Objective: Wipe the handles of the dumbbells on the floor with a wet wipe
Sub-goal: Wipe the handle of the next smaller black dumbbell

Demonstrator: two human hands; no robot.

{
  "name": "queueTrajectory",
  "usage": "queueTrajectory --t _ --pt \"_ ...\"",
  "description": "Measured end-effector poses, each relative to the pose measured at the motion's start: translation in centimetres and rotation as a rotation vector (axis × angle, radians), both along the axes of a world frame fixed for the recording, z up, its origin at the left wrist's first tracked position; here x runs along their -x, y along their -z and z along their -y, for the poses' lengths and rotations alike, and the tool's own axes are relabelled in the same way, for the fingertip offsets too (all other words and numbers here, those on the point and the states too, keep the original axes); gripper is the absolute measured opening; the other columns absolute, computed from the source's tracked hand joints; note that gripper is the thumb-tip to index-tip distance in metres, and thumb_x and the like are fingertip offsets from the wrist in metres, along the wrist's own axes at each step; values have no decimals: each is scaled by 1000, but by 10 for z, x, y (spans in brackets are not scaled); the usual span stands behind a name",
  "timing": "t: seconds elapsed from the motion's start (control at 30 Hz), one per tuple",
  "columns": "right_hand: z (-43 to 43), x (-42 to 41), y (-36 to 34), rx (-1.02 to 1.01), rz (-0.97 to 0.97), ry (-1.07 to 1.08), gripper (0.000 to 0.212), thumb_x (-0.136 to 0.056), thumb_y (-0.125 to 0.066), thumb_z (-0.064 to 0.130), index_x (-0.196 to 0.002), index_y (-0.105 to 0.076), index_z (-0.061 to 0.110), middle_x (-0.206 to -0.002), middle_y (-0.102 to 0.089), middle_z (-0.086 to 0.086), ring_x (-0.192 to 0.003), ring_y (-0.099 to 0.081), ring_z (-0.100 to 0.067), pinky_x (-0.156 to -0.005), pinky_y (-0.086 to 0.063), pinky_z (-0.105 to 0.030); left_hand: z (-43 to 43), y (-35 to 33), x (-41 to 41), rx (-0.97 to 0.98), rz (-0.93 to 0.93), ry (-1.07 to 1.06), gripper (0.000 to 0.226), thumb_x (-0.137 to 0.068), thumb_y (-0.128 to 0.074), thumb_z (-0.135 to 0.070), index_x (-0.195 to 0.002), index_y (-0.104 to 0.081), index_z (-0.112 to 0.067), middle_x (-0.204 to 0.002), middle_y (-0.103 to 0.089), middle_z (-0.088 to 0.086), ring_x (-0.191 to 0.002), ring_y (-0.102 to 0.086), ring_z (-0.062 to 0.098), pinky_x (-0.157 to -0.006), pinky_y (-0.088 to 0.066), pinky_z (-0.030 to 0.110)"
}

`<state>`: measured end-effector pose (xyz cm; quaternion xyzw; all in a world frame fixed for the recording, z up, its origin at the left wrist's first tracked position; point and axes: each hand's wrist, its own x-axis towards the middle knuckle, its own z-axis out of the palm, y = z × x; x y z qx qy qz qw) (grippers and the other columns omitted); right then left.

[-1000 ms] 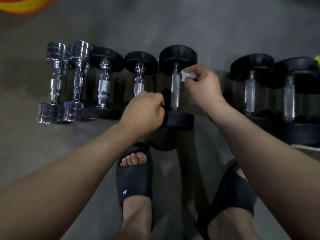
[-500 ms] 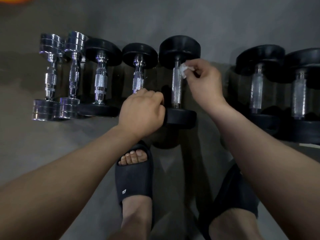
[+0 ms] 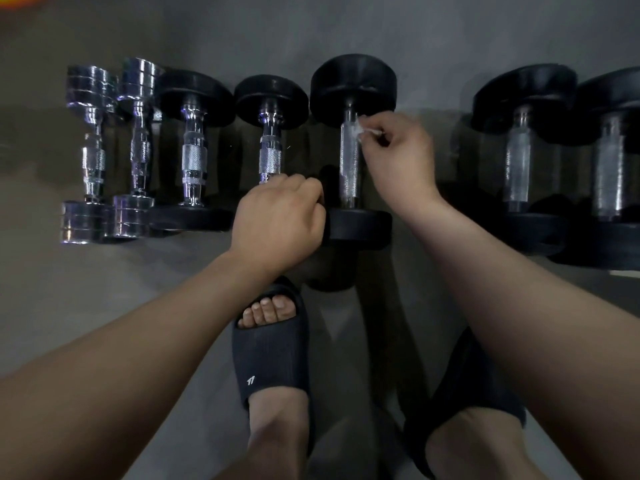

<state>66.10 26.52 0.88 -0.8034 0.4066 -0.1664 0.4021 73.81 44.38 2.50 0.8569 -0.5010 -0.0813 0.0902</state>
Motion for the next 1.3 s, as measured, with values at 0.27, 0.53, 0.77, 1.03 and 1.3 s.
queueTrajectory --t 0.27,0.53,0.77,1.03,1.3 --pt "8 -1 -7 60 -3 -120 17 -90 -67 11 -101 -79 14 -99 -62 1 -81 -55 6 -78 -37 -1 0 0 1 -5 34 5 25 -87 -43 -28 -85 -65 -16 -81 -63 2 -79 -60 26 -61 -32 32" --pt "-2 15 -4 46 -18 -189 16 -93 -68 24 -102 -79 17 -102 -65 3 -89 -59 1 -83 -43 -7 0 1 2 -14 19 2 28 -88 -41 -29 -88 -65 -15 -84 -64 4 -81 -60 28 -61 -38 35" --pt "3 10 1 -23 -50 -119 9 -89 -71 23 -96 -76 21 -95 -64 9 -86 -59 3 -77 -44 -9 -1 1 0 -6 -13 -1 27 -89 -41 -29 -91 -65 -15 -86 -63 3 -84 -60 27 -63 -42 39" --pt "12 13 -4 -47 -64 -205 9 -87 -76 28 -95 -78 25 -97 -67 5 -82 -59 1 -75 -45 -12 -4 -3 -3 -28 -117 7 36 -91 -35 -36 -94 -66 -17 -89 -65 1 -92 -60 28 -70 -49 43" --pt "6 35 -9 -76 -174 -422 7 -84 -80 23 -90 -78 24 -93 -62 8 -82 -60 1 -78 -43 -8 -9 -8 -6 -14 -149 82 51 -92 -35 -62 -96 -63 -20 -92 -63 -2 -92 -58 23 -70 -48 40"
